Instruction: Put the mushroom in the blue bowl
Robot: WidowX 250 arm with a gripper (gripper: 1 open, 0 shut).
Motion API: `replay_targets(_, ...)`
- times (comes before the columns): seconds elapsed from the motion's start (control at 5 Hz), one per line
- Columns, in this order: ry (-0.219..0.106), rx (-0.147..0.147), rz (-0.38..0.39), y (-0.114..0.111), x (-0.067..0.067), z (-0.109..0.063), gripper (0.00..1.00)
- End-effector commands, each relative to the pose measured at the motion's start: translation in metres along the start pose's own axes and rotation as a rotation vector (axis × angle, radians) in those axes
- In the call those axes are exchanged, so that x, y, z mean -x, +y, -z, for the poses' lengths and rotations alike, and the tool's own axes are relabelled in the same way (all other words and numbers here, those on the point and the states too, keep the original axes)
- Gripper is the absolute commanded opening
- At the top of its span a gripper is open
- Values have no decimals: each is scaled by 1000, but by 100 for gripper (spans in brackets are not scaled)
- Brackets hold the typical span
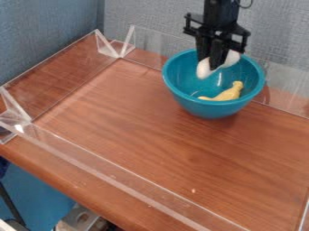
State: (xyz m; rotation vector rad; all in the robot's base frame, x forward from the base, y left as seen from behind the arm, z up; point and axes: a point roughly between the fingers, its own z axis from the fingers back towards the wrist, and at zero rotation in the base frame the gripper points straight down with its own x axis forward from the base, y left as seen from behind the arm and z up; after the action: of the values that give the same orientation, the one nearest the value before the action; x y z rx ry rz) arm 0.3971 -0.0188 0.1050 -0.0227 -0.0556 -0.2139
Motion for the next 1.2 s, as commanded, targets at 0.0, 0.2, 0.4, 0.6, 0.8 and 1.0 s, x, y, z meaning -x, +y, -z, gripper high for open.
replay_targets(0.0, -51, -22, 5, 4, -7, -10, 0)
replay_targets(0.2, -57, -34, 10, 2, -8, -12, 0)
replay_targets(0.4, -72, -43, 14, -1, -8, -21, 0)
replay_targets(0.6, -88, -51, 16, -5, -9, -29, 0)
replay_targets(0.8, -109, -60, 17, -8, -9, -40, 0)
replay_targets(1.0, -94, -60, 6, -5, -9, -34, 100)
